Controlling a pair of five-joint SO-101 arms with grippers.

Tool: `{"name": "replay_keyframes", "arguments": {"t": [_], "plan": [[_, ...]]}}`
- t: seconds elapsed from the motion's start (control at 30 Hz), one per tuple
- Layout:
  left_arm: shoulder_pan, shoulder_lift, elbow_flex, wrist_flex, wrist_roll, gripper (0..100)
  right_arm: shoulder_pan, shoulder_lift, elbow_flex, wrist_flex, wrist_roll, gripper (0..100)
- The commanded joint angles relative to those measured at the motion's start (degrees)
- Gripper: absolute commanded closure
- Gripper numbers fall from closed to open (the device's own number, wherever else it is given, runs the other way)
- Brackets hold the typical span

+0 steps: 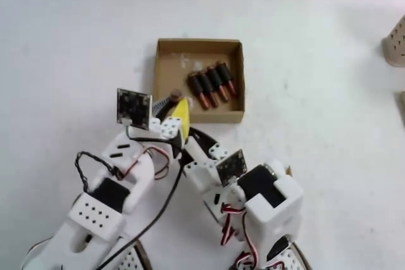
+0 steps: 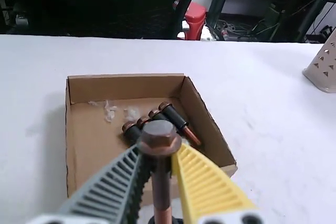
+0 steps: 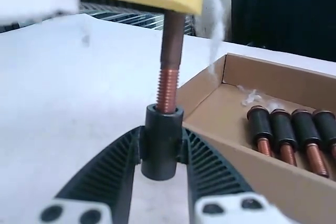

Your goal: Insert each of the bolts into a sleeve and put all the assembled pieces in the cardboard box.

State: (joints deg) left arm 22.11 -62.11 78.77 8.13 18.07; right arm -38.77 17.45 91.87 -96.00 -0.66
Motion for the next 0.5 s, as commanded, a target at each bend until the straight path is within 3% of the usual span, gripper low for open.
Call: {"name": "replay_keyframes", "arguments": {"t": [0.0,0.13,0.47], "plan": [[-0.1,2.0,-1.8,-1.4,0.6,98,0.7,-2.1,-0.4,-1.4,-0.3,98.2],[0.0,3.1,-1.8,-0.9,0.6,98,0.7,-2.1,-0.4,-1.5,-0.3,98.2],[0.9,2.3,-1.8,9.6,0.6,98,0.7,-2.1,-0.4,-1.5,-0.3,98.2]]}}
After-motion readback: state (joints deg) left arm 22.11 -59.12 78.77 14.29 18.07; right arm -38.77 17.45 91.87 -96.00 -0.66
